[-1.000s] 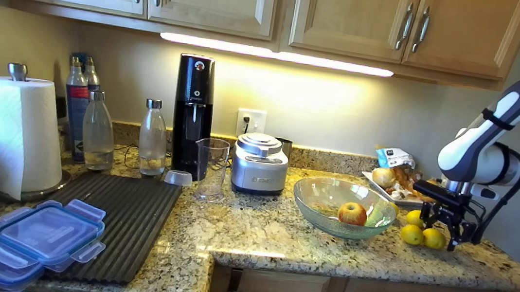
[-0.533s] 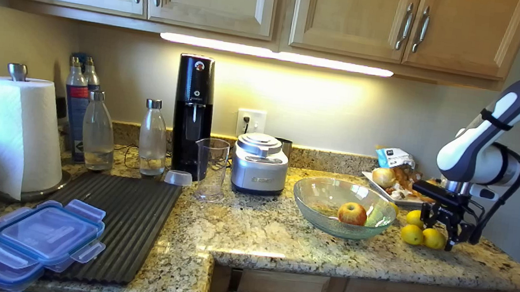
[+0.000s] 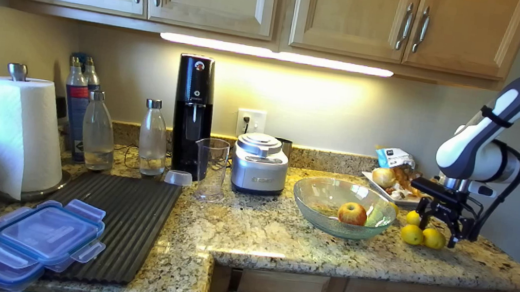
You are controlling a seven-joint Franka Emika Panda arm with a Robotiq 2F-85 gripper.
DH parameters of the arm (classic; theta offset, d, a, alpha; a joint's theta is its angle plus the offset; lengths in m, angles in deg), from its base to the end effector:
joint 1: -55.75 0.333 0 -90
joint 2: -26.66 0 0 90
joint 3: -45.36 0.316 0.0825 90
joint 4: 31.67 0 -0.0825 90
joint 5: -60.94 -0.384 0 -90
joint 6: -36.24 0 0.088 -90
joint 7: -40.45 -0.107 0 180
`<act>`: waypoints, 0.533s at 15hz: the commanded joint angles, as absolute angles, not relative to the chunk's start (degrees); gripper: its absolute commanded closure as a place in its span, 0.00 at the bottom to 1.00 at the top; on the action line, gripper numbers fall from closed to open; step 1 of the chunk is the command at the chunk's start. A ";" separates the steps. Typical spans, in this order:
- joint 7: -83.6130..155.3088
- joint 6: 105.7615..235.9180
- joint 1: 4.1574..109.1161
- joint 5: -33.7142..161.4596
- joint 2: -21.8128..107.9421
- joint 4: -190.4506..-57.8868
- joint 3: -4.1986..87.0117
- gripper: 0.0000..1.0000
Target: Place one lemon from the counter in the glass bowl
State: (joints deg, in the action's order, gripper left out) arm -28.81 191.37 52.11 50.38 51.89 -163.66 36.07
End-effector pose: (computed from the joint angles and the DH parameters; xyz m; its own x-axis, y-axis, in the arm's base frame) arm 0.5031 -0.1266 0.1547 -0.0180 -0.9998 -0.0129 -0.9996 0.0177 0.0228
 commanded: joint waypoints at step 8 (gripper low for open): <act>-26.33 190.63 52.51 48.39 49.32 -165.45 36.95 0.00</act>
State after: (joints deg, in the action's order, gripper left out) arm -28.14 191.31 52.16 50.03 51.82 -163.66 36.84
